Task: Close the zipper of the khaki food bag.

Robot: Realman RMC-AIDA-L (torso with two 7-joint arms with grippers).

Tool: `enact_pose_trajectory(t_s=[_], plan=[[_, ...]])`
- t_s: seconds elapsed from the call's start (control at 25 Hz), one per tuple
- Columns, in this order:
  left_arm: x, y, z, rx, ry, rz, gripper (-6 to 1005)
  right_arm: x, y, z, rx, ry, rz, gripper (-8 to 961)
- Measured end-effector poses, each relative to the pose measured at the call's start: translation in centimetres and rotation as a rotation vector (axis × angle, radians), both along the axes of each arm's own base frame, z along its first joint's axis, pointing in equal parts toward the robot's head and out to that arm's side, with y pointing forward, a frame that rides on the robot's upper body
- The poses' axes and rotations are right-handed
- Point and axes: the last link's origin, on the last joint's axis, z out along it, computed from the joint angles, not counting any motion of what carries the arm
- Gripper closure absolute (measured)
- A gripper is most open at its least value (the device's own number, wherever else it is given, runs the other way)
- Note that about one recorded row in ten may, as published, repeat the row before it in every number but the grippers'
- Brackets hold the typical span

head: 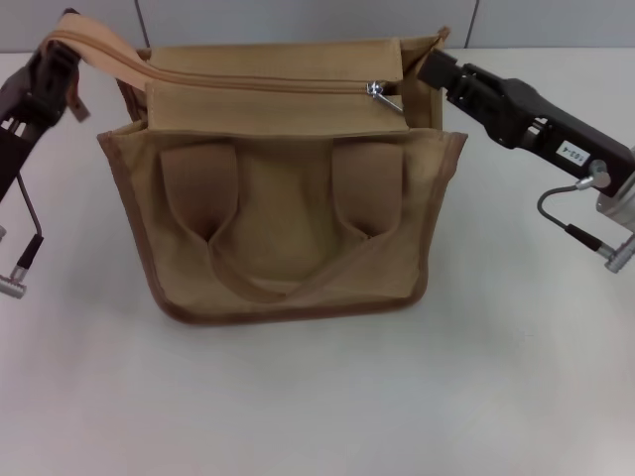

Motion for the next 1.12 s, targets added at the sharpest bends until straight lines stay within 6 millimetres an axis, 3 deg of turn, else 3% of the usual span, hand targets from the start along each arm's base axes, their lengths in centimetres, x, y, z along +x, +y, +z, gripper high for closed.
enact_pose_trajectory(t_s=[0.12, 0.2, 0.48, 0.8, 0.96, 1.12], plan=[[-0.3, -0.3, -0.1, 0.038, 0.063, 0.0, 978, 0.3, -0.3, 0.0, 0.006, -0.004, -0.001, 789], [-0.6, -0.6, -0.1, 0.061, 0.091, 0.009, 978, 0.7, -0.6, 0.0, 0.02, -0.011, -0.003, 721], [-3.4, -2.8, 1.6, 0.144, 0.226, 0.059, 732, 2.5, -2.2, 0.2, 0.094, -0.045, -0.019, 497], [-7.8, -8.0, 4.0, 0.174, 0.365, 0.163, 399, 4.0, -6.3, 1.2, 0.257, -0.056, 0.08, 281], [-7.6, -10.7, 4.2, 0.113, 0.494, 0.007, 180, 4.1, -7.1, 0.8, 0.271, -0.09, 0.132, 236], [-7.4, -12.1, 3.8, 0.041, 0.585, -0.109, 180, 4.0, -7.6, 0.3, 0.251, -0.128, 0.18, 236]])
